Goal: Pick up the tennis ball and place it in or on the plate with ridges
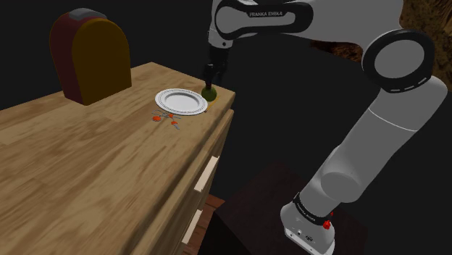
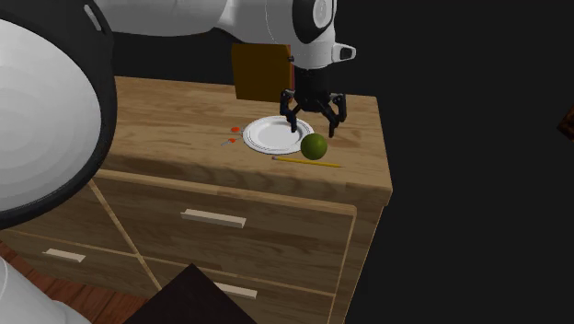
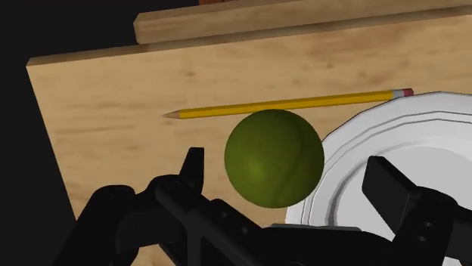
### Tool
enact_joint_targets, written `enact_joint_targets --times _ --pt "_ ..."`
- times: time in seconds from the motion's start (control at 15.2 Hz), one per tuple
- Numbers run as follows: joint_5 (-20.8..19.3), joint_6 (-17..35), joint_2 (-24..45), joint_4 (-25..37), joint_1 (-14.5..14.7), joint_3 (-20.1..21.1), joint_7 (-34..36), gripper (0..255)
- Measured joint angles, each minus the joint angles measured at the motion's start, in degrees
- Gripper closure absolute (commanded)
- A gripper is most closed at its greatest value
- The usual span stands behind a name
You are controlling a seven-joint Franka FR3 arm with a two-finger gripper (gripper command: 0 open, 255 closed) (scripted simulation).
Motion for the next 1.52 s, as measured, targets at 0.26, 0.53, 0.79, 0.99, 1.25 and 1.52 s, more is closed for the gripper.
enact_joint_targets --times 0.26,0.53,0.79,0.99,1.25,1.52 --pt "-0.2 3.1 0.1 -3.0 -0.1 -0.1 0.0 0" --pt "-0.3 4.9 0.3 -4.7 -0.1 -0.1 0.1 0" --pt "-0.3 5.1 0.3 -4.8 -0.1 -0.1 0.0 0" --pt "-0.3 5.1 0.2 -4.8 -0.1 -0.1 0.0 255" --pt "-0.3 5.1 0.2 -4.7 -0.1 -0.1 0.0 255" --pt "-0.3 5.1 0.2 -4.7 -0.1 -0.1 0.0 255"
